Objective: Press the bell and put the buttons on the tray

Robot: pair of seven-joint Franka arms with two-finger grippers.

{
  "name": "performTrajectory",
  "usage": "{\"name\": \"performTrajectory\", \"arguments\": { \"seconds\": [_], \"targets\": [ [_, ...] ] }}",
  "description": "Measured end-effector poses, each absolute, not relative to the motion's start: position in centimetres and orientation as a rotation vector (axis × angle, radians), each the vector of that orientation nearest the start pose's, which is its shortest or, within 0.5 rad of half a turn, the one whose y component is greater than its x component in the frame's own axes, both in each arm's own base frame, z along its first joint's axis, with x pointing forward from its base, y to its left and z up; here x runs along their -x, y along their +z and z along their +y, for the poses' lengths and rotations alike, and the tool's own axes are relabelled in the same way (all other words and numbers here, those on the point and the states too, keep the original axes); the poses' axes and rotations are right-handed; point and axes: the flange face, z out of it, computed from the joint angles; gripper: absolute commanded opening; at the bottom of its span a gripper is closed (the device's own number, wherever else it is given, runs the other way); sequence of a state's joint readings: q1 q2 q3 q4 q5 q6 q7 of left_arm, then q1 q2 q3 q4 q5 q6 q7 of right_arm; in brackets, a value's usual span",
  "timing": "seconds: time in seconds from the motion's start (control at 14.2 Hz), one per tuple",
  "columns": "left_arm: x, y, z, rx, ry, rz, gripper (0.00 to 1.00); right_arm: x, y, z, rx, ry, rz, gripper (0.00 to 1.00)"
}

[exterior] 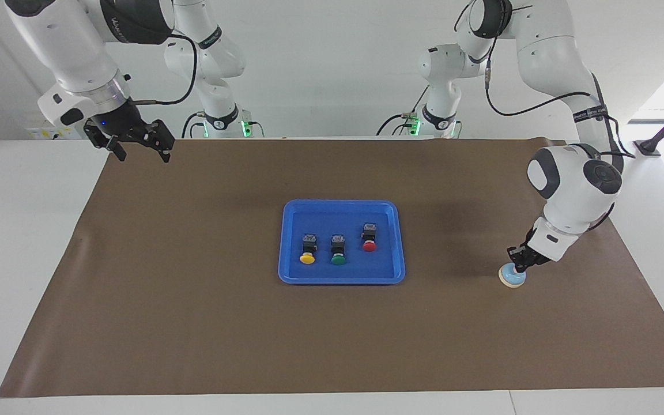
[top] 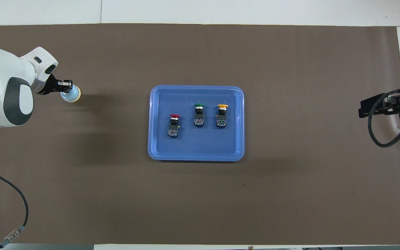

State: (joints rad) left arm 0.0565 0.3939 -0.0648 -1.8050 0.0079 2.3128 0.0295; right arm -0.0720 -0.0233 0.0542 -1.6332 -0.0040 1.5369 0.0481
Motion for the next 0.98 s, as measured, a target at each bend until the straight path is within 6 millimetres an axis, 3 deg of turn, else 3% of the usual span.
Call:
{"name": "performTrajectory", "arguments": {
  "seconds": [0.49,0.63,0.91,0.98],
  "targets": [
    [-65.4,34.2,0.0,3.152,-0.171,0.054,0.00,-54.2,60.5,-1.0,3.144,0.115,0.104,1.00],
    [-65.1,36.6,0.3,3.151,-0.126,0.048,0.26,-54.2,60.5,-1.0,3.144,0.115,0.104,1.00],
    [-62.6,46.3,0.2,3.141,-0.119,0.050,0.95,-54.2,60.5,-1.0,3.144,0.115,0.104,1.00],
    [-61.7,48.5,0.1,3.138,-0.126,0.051,1.00,-54.2,60.5,-1.0,3.144,0.115,0.104,1.00]
  ]
}}
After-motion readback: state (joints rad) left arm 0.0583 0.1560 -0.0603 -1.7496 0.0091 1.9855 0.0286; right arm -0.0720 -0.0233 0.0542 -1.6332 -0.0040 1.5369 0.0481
